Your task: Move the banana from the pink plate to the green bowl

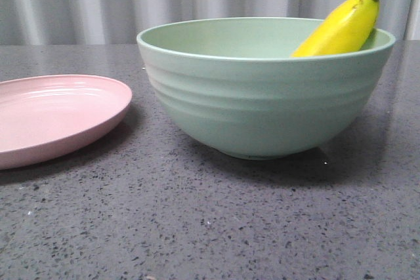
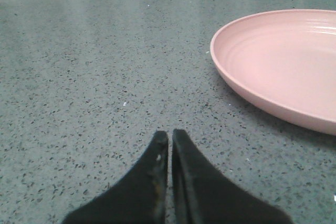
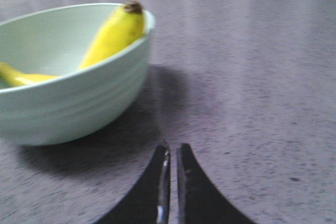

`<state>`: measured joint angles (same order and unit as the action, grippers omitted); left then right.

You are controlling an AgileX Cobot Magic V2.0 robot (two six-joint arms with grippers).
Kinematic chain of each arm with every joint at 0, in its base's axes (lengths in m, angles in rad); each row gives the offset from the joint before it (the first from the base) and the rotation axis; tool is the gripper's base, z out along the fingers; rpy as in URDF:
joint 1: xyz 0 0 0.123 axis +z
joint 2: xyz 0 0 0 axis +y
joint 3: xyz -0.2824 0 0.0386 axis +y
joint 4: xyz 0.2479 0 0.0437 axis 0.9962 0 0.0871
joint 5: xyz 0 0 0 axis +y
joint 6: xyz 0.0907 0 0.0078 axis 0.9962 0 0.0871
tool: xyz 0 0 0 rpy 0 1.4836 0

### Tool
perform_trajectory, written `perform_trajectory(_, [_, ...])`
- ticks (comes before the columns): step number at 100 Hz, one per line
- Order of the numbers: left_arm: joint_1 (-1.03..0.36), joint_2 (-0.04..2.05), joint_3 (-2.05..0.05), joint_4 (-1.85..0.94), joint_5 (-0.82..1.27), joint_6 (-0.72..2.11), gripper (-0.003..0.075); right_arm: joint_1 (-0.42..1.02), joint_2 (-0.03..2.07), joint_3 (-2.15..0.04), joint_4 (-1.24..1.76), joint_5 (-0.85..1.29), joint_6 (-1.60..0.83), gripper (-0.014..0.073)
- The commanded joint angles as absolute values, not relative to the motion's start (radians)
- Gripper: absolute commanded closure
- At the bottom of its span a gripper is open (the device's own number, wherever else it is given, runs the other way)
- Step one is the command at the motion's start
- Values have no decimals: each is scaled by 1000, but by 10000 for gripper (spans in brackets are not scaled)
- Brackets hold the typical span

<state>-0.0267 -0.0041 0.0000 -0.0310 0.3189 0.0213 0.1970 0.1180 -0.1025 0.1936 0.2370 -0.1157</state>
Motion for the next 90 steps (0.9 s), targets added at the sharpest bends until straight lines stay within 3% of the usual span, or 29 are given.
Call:
perform_trajectory(1, [-28,-34,12,-40,259,14,741,131,126,-82,181,64,-122,647])
perform_trajectory(22, [-28,-34,12,-40,259,14,741,20,126,33,143,-133,-107,647])
perform_trajectory(55, [-28,-34,12,-40,259,14,741,-90,-37,31,22,31,-30,647])
perform_trajectory(90, [-28,-34,12,-40,259,14,741,-124,-34,31,13,309,-25,647])
